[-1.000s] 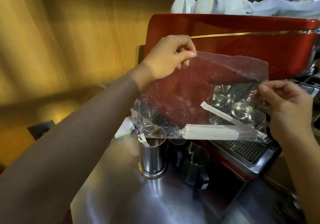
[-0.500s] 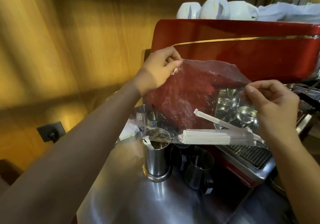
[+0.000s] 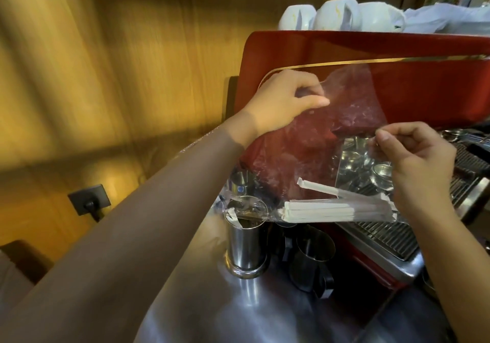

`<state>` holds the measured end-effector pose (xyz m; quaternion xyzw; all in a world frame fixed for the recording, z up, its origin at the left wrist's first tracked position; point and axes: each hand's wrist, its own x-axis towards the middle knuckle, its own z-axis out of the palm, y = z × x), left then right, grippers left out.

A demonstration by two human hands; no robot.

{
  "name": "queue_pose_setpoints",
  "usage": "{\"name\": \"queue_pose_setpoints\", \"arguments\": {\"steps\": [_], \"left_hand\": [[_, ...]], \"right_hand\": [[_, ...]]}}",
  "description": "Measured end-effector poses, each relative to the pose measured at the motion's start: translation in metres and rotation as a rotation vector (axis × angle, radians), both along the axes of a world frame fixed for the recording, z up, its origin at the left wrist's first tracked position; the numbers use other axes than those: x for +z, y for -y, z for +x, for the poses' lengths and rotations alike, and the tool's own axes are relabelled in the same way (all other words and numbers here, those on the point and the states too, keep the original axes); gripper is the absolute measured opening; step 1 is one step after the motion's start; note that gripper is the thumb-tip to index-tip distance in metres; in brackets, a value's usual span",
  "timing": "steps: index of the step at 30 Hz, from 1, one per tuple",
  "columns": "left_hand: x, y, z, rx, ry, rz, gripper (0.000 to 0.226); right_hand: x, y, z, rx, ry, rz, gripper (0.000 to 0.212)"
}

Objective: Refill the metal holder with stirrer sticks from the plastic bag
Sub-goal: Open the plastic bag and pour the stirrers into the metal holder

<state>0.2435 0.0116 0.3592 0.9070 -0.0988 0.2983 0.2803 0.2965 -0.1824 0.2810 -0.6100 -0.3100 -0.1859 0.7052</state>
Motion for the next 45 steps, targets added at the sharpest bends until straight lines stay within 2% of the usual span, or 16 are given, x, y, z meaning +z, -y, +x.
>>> {"name": "queue_pose_setpoints", "arguments": {"steps": [7,15,23,27,32,45], "left_hand": [[0.008,0.02,0.011,0.03,0.027,0.009,0.016],[0.009,0.034,0.017,0.043,0.025,0.056,0.018],[0.013,0.028,0.017,0.073,0.075,-0.044,0.016],[0.016,0.028,0.017,0.06,0.089,-0.099,0.017],[0.017,0.026,0.017,0.056,0.075,-0.111,0.018],[0.005,-0.005,0.002,0.06,0.05,-0.229,0.014]], "right_hand": [[-0.009,0.013,0.006,-0.036,-0.034,-0.005,0.016],[-0.048,0.028,0.0,0.032,-0.176,-0.082,0.005],[-0.093,0.056,-0.005,0.009,-0.253,-0.115,0.022],[-0.106,0.063,-0.005,-0.022,-0.25,-0.082,0.011],[-0.101,0.067,0.0,-0.107,-0.227,-0.037,0.019],[-0.075,0.062,-0.003,-0.018,-0.185,0.033,0.024]]}}
